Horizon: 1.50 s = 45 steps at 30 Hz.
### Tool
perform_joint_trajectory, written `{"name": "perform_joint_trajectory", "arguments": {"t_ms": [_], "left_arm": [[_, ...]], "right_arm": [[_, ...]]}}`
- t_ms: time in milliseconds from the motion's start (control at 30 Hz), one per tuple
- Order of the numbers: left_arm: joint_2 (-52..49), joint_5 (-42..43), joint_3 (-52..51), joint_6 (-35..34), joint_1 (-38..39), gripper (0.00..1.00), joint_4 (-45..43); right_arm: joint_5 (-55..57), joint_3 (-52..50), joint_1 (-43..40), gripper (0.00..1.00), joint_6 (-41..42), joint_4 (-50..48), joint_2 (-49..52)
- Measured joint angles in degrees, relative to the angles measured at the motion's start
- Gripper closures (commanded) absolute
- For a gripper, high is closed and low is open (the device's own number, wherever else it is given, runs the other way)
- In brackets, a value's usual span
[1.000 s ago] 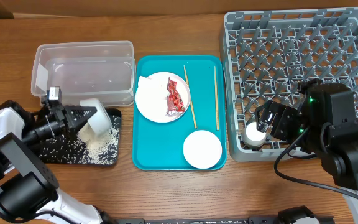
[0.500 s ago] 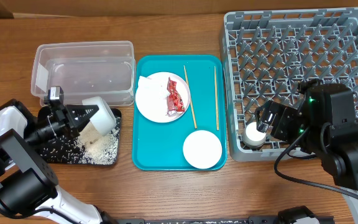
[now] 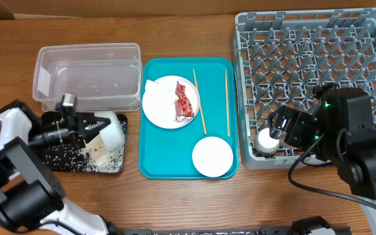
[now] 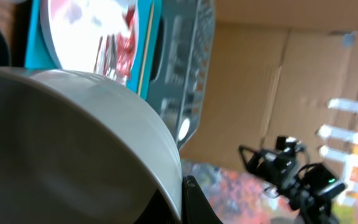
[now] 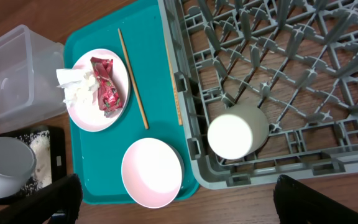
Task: Sort waste into correct bins and load items into the dishwasher
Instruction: 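Return the emptied cup to the teal tray with the left gripper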
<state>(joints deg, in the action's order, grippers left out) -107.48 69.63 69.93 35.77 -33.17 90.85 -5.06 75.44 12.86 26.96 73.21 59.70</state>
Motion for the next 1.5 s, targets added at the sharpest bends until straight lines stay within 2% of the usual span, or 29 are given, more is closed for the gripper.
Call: {"name": "perform_joint_trajectory", "arguments": {"t_ms": [33, 233, 400, 533, 667, 833, 933, 1067, 1100, 1200, 1367, 1433, 1500], "left_arm": [[1.51, -1.53, 0.0, -2.05, 0.87, 0.96, -1.49], [17.64, -20.22, 0.28, -26.69, 11.43, 0.96, -14.97], [28.92, -37.22, 0.74, -45.05, 30.69, 0.96, -19.82], [29.33, -50.84, 0.48, -56.76, 46.77, 0.96, -23.5], [26.34, -60.08, -1.51, -64.67, 57.51, 0.96, -29.09], [18.18, -65.9, -2.95, -69.85, 65.37, 0.96, -35.36], [15.65, -67.19, -2.97, -71.73, 66.82, 0.94, -35.54], [14.34, -68.43, -3.13, -73.64, 67.32, 0.81, -35.45], [14.34, -68.65, -3.13, -73.96, 67.32, 0.74, -35.34], [14.34, -69.07, -3.13, -74.58, 67.32, 0.62, -34.77], [14.34, -71.93, -1.6, -74.1, 67.32, 0.6, -29.86], [14.34, -73.4, 0.87, -73.05, 67.32, 0.53, -27.85], [14.34, -74.84, 4.42, -71.63, 67.32, 0.36, -26.56]], "right_arm": [[-0.02, 0.0, 0.0, 0.0, 0.0, 0.0, 0.0], [0.02, 0.0, 0.0, 0.0, -0.02, 0.0, 0.0], [0.0, 0.0, 0.0, 0.0, -0.02, -0.02, 0.0], [0.02, 0.0, 0.0, 0.0, 0.0, 0.35, 0.0], [0.0, -0.02, 0.0, 0.0, 0.0, 1.03, 0.0], [0.0, 0.0, 0.0, 0.0, -0.02, 0.98, 0.0], [0.0, 0.0, 0.0, 0.0, -0.02, 1.05, 0.0], [0.0, 0.0, 0.0, 0.0, -0.02, 1.05, 0.0], [0.02, 0.0, 0.0, 0.0, -0.02, 1.09, 0.0], [0.0, 0.0, -0.02, 0.0, -0.02, 1.05, 0.0], [-0.02, 0.0, 0.0, 0.0, 0.0, 1.01, 0.0], [0.0, 0.0, 0.0, 0.0, -0.02, 1.03, 0.0], [0.0, 0.0, 0.0, 0.0, 0.0, 0.96, 0.0]]}}
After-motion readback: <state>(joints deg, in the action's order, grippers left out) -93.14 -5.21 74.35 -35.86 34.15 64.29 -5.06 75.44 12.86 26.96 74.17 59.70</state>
